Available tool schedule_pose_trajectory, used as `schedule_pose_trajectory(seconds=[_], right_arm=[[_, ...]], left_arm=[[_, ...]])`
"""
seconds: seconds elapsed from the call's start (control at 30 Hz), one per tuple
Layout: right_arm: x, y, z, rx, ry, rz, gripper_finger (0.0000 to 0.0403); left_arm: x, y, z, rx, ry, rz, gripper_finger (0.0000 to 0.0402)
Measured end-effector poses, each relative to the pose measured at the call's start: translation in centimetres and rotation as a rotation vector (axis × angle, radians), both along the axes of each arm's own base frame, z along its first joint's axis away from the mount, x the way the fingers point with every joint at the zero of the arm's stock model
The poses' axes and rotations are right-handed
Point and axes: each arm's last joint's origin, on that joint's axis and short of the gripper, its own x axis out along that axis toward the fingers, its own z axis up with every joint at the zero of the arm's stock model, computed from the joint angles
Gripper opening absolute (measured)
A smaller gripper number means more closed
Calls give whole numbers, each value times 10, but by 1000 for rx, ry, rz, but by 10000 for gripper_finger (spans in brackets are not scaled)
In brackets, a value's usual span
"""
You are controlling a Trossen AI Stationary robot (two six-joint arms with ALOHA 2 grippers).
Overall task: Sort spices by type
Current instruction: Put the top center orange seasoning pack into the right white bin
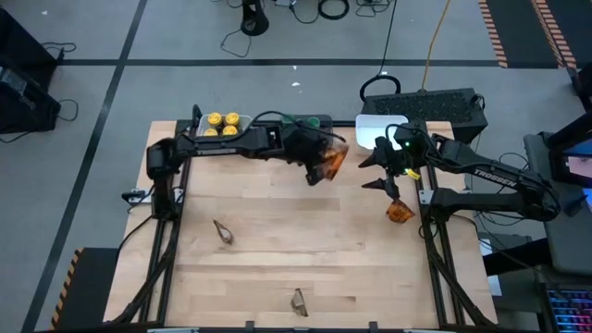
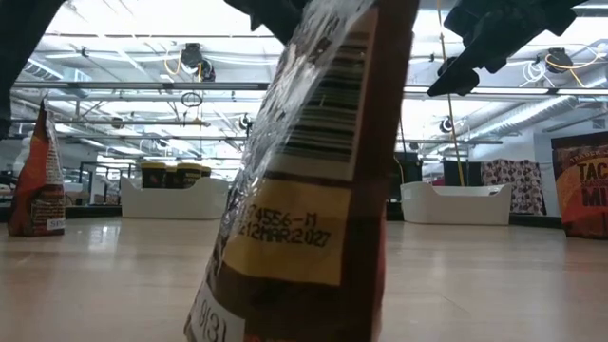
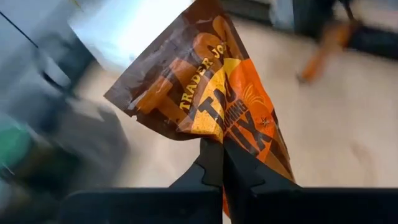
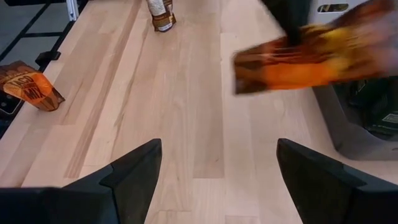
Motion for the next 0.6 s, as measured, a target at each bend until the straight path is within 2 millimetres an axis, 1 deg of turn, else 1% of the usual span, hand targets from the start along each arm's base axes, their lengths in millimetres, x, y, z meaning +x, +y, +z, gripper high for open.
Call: schedule_pose_trajectory(seconds=[0.07,0.13,0.33,0.43,0.53,0.6], right_arm=[[0,0,0,-3,-1,-1,302],[0,0,0,-5,-2,-4,302],[-1,-2,0,-54,27,-76,302],[-5,-2,1,-91,45,-136,302],[-9,-1,4,-108,25,-153,302],[-13,1,8,-118,2,-154,302]], left_arm=[[6,-2,5,86,-59,27,2],[16,-2,6,167,-144,52,2],[43,11,-12,260,-307,142,1],[53,22,-30,295,-326,217,1],[63,37,-56,300,-343,269,1],[69,44,-70,291,-405,303,1]])
